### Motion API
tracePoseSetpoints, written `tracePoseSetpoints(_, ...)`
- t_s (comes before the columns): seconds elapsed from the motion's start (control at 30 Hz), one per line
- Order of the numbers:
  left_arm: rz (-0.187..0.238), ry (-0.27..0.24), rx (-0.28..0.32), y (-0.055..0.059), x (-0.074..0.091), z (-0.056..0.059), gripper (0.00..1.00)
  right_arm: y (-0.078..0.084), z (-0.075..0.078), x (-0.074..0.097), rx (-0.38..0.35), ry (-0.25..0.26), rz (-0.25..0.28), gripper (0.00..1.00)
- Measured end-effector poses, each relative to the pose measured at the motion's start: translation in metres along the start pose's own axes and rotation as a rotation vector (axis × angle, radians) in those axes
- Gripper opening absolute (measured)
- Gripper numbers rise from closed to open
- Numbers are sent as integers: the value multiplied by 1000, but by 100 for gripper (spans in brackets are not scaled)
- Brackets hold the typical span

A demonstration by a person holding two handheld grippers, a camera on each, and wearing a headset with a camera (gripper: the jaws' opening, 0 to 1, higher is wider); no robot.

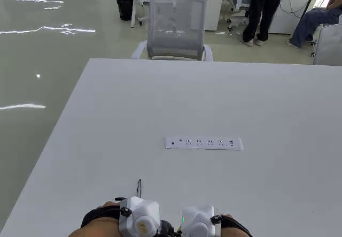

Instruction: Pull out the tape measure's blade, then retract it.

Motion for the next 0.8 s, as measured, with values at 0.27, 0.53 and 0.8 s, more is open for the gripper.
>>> tracePoseSetpoints(0.27,0,2,6,0,-1,0,30,3,1,2,4,-4,-8,10)
tracePoseSetpoints(0.53,-2,4,4,0,-1,0,30,6,1,4,0,-1,-10,10)
tracePoseSetpoints(0.8,-9,2,1,0,-1,-1,30,12,1,7,-7,1,-18,10)
Point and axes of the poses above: the centre of the closed fingertips' face, and the gripper's own axes: x roughly backward along the fingers, z roughly to its right, y roughly out of its underside, the point moved 6 cm from there along x, roughly backward along the fingers, and after that the axes turned 3 degrees about x, right-handed, at the moved point
